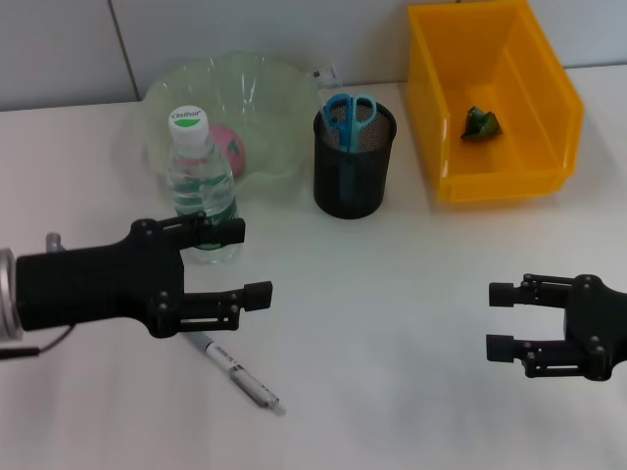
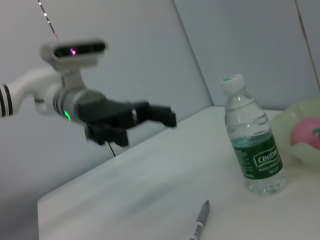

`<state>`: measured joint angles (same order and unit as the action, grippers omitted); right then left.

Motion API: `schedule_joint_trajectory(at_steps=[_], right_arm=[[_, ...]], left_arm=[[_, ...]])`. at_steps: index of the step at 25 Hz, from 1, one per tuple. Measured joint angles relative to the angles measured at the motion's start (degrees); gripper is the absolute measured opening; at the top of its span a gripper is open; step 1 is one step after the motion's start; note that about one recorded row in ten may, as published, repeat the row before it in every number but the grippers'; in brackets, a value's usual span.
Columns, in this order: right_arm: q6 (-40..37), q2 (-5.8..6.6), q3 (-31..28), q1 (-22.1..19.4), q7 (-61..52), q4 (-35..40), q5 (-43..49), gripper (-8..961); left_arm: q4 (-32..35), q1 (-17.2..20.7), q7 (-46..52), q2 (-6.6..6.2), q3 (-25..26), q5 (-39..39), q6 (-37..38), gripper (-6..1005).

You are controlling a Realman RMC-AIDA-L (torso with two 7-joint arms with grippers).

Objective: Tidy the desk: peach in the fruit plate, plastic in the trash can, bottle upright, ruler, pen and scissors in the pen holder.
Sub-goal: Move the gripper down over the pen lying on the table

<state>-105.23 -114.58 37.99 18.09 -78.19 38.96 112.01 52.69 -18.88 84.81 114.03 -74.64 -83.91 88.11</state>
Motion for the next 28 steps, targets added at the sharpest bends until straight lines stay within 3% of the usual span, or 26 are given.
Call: schedule_joint_trajectory(at_steps=[4,5,6,10,11,13,14,15,16,19,23,25,28], right_arm=[[0.1,0.49,-0.5,0.6,-3.0,0.5,1.2,777],[0.1,0.49,-0.5,0.6,-3.0,0.5,1.2,777],[0.2,0.65,-1.2,0.9,-4.5,0.6,2.2,777],[0.4,0.69,-1.6,1.0,-6.1,0.7,2.9,777],[0.4,0.82,-1.9,1.3,-7.4,0.8,4.1,777],[0.4,0.99,-2.0,1.6,-8.1,0.9,5.0,777],[0.7,1.34,-2.6,2.3,-9.1,0.8,6.9,777],[0.7,1.34,-2.6,2.3,-9.1,0.8,6.9,777],[1.4,1.73,-3.3,3.2,-9.7,0.3,8.4,777],[1.9,2.15,-3.5,4.5,-10.1,0.0,9.0,777],[2.2,2.68,-3.3,6.0,-10.2,0.1,9.5,777],[3.2,3.31,-3.4,7.7,-10.8,0.0,11.1,777],[3.4,3.54,-3.2,8.5,-12.1,0.2,11.8,777]], left_arm=[[11.0,-3.7,2.7,0.41,3.0,-9.2,4.0,822],[11.0,-3.7,2.7,0.41,3.0,-9.2,4.0,821],[13.9,-6.2,2.9,0.55,3.0,-13.9,4.5,821],[15.9,-9.1,2.5,0.95,3.0,-19.0,4.7,820],[16.7,-11.5,1.7,1.35,2.8,-23.1,5.0,819],[16.7,-11.5,1.7,1.35,2.8,-23.1,5.0,819],[17.8,-16.4,-1.4,2.97,2.4,-32.1,6.3,819],[17.8,-16.4,-1.4,2.97,2.4,-32.1,6.3,818],[18.5,-18.4,-3.2,3.82,2.2,-36.2,7.2,818],[20.9,-22.1,-5.0,4.34,-3.4,-40.8,7.6,817],[23.8,-22.7,-3.6,4.62,-8.4,-44.2,6.4,816],[26.8,-22.7,-2.1,4.76,-14.3,-47.4,4.5,815],[28.3,-22.6,-2.0,4.77,-16.5,-49.0,4.0,814]])
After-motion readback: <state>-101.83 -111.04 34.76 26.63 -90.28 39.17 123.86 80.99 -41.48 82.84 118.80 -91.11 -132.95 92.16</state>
